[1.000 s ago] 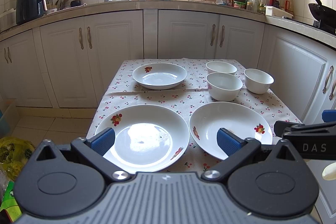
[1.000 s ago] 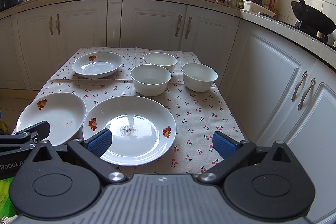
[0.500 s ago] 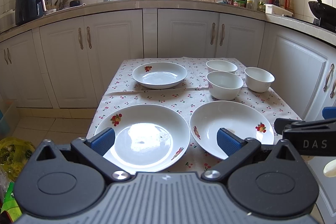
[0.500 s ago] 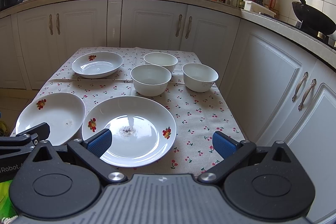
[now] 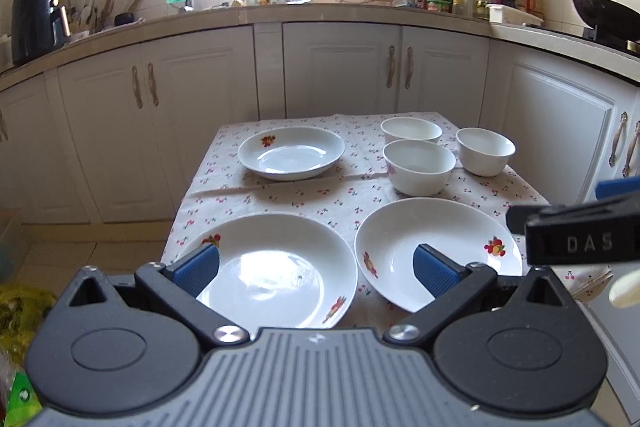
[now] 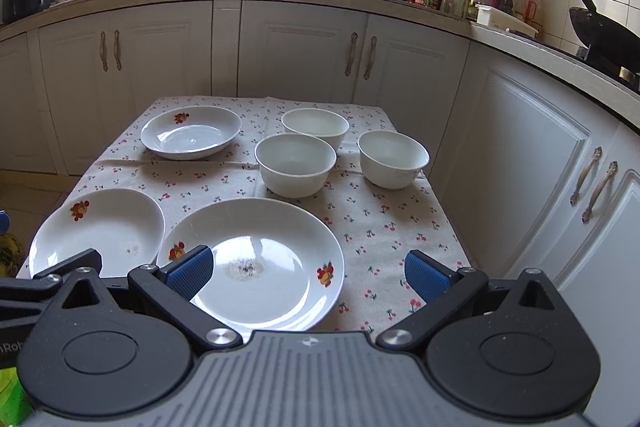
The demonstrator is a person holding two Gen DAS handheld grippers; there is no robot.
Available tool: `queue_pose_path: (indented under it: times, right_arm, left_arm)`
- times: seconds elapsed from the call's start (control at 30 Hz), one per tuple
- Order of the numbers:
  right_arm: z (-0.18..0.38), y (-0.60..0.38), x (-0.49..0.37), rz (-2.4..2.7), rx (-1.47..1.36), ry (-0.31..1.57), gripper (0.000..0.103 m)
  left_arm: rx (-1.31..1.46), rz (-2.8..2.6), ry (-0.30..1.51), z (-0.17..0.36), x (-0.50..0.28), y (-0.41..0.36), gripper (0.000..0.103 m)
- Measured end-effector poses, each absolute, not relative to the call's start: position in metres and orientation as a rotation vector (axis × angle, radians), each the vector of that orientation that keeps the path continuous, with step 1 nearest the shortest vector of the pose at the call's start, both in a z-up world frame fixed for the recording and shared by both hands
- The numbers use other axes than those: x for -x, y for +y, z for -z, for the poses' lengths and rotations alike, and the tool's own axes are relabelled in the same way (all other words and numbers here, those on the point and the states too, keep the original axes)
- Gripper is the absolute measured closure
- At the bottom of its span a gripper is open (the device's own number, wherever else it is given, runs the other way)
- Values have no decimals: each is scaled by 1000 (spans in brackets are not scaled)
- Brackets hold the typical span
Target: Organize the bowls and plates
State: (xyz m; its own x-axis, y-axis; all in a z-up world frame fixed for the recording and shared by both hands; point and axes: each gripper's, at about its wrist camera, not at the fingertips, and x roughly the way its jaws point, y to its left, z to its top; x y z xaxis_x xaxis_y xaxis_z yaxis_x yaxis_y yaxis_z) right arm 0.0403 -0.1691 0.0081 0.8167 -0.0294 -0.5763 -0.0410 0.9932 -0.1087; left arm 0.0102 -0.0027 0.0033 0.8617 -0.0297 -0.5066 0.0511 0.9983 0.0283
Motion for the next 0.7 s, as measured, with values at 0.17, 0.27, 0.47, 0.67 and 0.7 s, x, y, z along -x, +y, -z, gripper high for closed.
queue_pose_path:
  times: [0.17,0.27,0.47,0.67,0.7]
  right_arm:
    - [-14,-171,-58,-52,125,568,0]
    - [-17,-168,-71,-94,130,547,0]
    - [-16,-154,-97,-274,110,525,0]
    - [-6,-134,-124,-451,74,616,0]
    - [-3,-129,-127,-461,85,627,0]
  left_arm:
    - [-37,86,483,-1,-15,12,1]
    - [-41,94,466,3,-19,26,1]
    - [-6,108,536,15,-28,62,1]
    - [-8,161,555,36,-24,88,1]
    - [-25,172,562,40,-22,91,1]
